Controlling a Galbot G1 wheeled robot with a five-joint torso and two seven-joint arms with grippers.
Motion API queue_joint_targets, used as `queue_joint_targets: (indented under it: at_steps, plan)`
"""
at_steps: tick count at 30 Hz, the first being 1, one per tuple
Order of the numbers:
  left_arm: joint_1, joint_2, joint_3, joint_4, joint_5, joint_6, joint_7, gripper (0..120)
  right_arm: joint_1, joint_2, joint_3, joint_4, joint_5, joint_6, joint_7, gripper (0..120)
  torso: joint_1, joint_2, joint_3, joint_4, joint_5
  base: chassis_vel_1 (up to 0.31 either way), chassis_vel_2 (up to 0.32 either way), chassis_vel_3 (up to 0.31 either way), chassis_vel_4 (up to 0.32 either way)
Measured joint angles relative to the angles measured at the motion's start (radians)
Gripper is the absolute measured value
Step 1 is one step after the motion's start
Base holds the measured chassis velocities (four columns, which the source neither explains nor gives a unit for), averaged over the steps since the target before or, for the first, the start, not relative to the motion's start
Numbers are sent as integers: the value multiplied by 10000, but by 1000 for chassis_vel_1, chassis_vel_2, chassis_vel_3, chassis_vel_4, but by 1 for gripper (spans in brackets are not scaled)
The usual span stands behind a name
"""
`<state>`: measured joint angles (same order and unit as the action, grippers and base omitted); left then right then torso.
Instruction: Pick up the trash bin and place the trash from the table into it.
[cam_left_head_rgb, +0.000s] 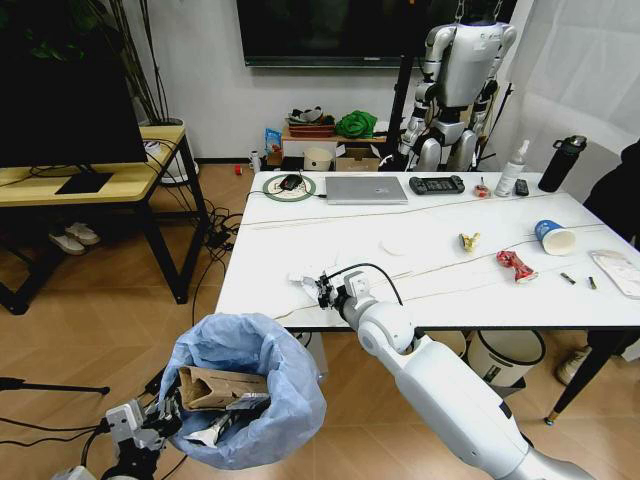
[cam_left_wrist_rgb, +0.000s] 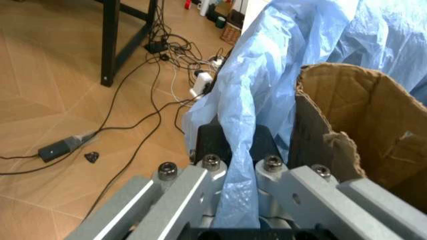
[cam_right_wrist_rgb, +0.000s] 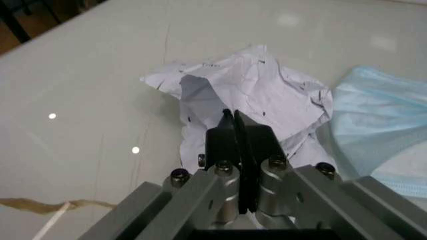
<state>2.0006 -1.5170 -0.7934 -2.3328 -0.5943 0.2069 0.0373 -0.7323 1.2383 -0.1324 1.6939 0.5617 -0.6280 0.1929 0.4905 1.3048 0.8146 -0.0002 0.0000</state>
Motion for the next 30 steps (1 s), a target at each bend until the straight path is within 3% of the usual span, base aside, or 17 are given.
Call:
queue_joint_targets:
  at_steps: [12,21,27,30]
  plan:
    - [-15,17,28,-2,7,6,0,0,55,-724,637,1727,2183,1101,-136,0,0,0,0,-1,0,0,0,0,0]
    - [-3,5,11,-15,9,12,-6,0,1,-891,718,1558,2195,1278,-250,0,0,0,0,-1,1,0,0,0,0]
    - [16,-9,-11,-38,8,16,-9,0,131,-535,347,1449,1717,1273,-49,0,0,0,0,0,0,0,0,0,0]
    - [28,-19,-20,-55,8,17,-10,0,235,-344,191,1262,1544,1205,58,10,0,0,0,3,-1,0,0,0,0]
